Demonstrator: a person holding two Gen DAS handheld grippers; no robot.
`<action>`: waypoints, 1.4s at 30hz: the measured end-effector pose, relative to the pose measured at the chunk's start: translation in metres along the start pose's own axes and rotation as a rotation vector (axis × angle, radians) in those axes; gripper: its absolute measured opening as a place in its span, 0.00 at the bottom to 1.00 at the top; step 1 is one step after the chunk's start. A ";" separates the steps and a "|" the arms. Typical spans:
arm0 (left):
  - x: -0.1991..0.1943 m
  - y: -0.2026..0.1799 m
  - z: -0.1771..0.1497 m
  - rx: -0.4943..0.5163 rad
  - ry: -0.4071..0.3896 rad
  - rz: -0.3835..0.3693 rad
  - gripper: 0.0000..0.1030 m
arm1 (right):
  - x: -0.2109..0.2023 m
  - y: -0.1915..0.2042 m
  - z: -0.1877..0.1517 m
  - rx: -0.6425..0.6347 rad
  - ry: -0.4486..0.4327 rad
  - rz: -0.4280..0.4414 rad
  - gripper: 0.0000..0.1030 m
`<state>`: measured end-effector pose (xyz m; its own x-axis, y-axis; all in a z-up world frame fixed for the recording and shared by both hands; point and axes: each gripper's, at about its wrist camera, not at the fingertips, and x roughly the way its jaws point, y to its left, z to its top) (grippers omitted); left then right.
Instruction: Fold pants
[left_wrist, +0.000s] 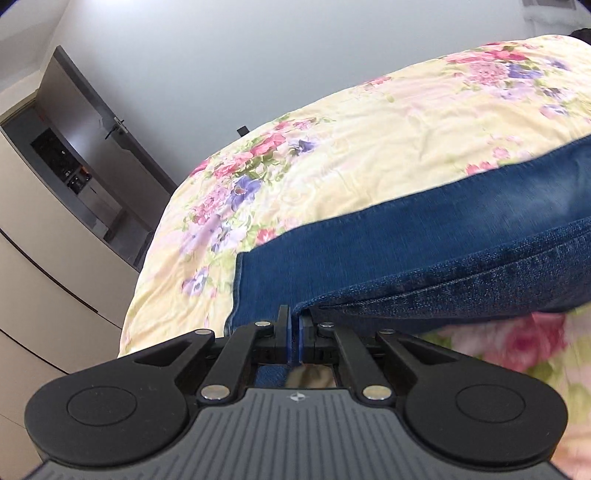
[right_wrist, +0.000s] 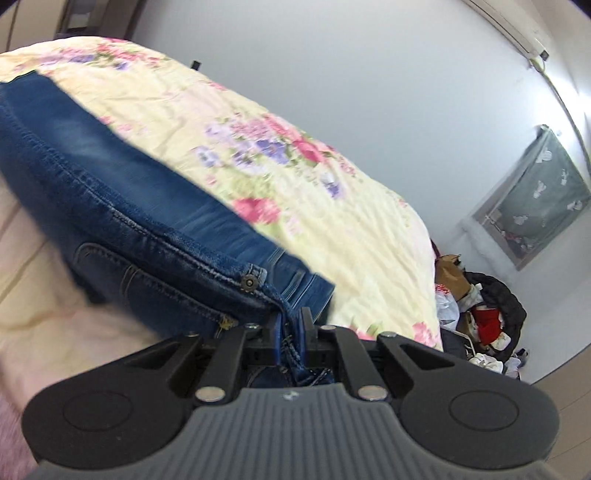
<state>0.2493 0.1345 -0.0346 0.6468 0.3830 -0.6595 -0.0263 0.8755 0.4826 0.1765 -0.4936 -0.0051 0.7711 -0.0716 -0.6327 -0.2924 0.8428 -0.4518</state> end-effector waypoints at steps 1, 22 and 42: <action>0.008 -0.001 0.008 -0.002 0.004 0.005 0.03 | 0.012 -0.003 0.009 0.009 0.004 -0.010 0.01; 0.216 -0.095 0.095 0.175 0.187 0.027 0.15 | 0.305 -0.005 0.065 0.075 0.239 -0.082 0.01; 0.195 0.007 0.079 0.295 0.257 0.265 0.81 | 0.258 0.012 0.067 0.094 0.260 -0.188 0.48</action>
<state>0.4353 0.1926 -0.1146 0.4363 0.6751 -0.5949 0.0768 0.6308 0.7722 0.4099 -0.4657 -0.1314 0.6332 -0.3541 -0.6882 -0.0957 0.8466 -0.5236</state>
